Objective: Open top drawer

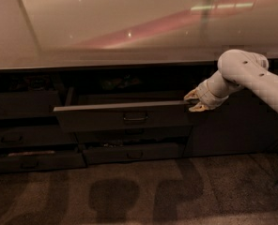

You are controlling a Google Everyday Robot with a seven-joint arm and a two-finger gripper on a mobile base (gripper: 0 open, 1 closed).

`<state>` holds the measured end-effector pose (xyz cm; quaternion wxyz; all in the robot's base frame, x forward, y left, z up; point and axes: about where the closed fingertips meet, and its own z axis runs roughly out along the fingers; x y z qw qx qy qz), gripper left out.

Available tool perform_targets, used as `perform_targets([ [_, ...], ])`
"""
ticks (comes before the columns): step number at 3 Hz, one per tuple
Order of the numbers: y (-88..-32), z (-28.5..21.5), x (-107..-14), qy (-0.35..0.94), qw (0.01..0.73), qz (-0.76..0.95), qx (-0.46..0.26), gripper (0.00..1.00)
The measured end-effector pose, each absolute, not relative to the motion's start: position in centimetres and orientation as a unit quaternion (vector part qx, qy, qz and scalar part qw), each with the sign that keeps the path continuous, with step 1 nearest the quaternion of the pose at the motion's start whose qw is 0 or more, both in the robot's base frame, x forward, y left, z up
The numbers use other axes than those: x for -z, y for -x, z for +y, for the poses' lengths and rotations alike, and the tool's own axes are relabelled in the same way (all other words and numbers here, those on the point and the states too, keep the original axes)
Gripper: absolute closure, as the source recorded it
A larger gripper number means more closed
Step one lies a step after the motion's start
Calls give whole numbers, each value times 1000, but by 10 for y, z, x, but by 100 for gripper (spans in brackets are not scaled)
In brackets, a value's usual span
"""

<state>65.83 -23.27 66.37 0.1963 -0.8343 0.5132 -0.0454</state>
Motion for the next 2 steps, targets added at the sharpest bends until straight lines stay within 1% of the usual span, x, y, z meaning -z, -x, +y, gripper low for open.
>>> perform_targets([
  [2,-653,-231,-665,835,198,511,42,100],
])
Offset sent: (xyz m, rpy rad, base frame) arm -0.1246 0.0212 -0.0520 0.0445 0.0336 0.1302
